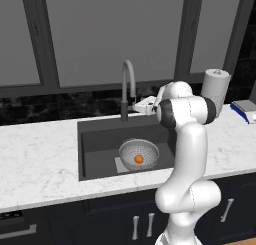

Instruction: Put the colander in the sink, put the tangerine in the colander, and turn on the sink faucet and pour water over the colander.

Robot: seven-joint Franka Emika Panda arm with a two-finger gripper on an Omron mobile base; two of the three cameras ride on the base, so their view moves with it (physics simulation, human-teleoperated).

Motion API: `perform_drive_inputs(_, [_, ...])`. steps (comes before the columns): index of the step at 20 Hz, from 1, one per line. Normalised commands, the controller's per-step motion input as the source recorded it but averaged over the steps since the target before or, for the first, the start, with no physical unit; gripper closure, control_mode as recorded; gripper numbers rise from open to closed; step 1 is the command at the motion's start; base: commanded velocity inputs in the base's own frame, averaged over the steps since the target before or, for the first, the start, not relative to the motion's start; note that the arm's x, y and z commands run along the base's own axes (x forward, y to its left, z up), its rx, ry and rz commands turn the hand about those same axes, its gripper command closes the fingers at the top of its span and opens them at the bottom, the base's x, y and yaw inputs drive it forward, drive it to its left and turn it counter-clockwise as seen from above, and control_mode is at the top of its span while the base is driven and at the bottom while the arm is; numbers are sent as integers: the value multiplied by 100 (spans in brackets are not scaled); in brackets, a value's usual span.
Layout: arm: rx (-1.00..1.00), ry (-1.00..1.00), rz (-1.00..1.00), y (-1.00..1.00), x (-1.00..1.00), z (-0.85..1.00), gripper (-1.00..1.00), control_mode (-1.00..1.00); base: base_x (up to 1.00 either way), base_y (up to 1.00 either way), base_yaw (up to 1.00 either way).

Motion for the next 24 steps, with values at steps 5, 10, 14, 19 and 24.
perform_drive_inputs(5, [4, 0, -2, 0, 32, -1, -100, -100, 0, 0, 0])
perform_drive_inputs(10, [3, 0, -3, 0, 26, -1, -100, -100, 0, 0, 0])
perform_drive_inputs(14, [3, 0, -4, 0, 19, -4, -100, -100, 0, 0, 0])
perform_drive_inputs(19, [3, 0, -5, 0, 13, -7, -100, -100, 0, 0, 0])
perform_drive_inputs(24, [2, -1, -8, 0, 8, -6, -100, -100, 0, 0, 0])
